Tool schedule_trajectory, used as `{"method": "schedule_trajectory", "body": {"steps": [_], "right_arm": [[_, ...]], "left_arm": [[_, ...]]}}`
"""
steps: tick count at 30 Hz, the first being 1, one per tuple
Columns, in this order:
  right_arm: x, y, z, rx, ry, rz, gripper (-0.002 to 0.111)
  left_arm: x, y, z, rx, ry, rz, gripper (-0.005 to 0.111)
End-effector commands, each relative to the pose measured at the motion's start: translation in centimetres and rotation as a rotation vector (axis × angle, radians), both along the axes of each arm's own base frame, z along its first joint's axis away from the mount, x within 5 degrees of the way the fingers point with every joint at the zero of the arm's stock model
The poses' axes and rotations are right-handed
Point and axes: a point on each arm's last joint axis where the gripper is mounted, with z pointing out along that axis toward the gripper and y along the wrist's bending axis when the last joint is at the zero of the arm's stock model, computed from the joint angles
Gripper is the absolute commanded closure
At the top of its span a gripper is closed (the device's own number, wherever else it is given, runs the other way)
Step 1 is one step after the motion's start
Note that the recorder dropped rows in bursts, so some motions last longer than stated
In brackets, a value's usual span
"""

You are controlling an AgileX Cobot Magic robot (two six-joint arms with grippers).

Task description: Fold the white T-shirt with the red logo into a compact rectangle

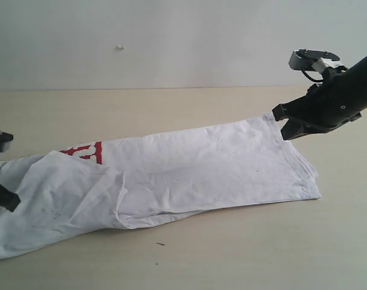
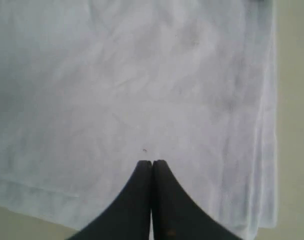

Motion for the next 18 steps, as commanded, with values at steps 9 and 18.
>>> {"method": "schedule_trajectory", "body": {"steps": [9, 18], "right_arm": [[-0.2, 8.8, -3.4, 0.395, 0.045, 0.336, 0.067], [-0.1, 16.3, -5.9, 0.618, 0.072, 0.385, 0.064]], "left_arm": [[-0.1, -3.7, 8.7, -0.338, -0.420, -0.052, 0.107], [0.2, -5.2, 6.1, -0.448, -0.291, -0.161, 0.107]]}}
